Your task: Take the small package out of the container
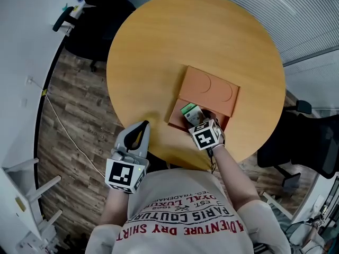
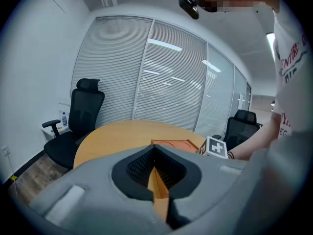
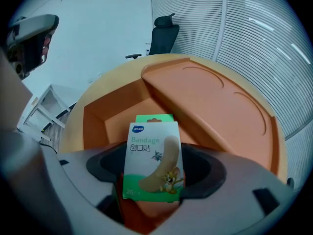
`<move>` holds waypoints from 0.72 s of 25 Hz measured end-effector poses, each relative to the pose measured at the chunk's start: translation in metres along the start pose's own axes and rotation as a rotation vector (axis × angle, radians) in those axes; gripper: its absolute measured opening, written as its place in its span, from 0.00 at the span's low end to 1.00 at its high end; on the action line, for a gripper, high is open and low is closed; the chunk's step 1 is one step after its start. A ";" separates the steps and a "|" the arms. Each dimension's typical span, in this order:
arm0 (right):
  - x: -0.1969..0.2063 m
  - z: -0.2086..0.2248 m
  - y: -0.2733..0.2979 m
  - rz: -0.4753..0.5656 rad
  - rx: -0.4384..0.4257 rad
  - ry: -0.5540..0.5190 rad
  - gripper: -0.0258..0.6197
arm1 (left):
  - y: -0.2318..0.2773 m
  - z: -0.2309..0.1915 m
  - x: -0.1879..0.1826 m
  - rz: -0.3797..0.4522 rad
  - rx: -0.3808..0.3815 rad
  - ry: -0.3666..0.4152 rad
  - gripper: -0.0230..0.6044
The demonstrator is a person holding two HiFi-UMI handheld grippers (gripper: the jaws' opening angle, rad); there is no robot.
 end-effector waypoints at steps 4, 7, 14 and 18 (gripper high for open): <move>0.000 -0.002 -0.010 -0.026 -0.038 -0.027 0.59 | -0.004 -0.006 -0.009 0.018 0.012 0.025 0.05; -0.002 -0.006 -0.022 -0.029 -0.038 -0.068 0.59 | -0.007 -0.013 -0.013 0.028 0.016 0.038 0.05; -0.007 -0.013 -0.053 -0.005 -0.042 -0.072 0.59 | -0.013 -0.012 -0.019 0.047 0.060 0.067 0.05; -0.001 -0.018 -0.066 0.018 -0.075 0.001 0.59 | -0.016 -0.010 -0.021 0.051 0.095 0.084 0.05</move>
Point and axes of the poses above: the fingertips, and each gripper's own axes: y forward along the fingers, z to its right, x out of its underside, the point moved 8 cm from there along -y, backward along the fingers, and after that the axes turned 9 degrees about y, right-handed, at the moved point
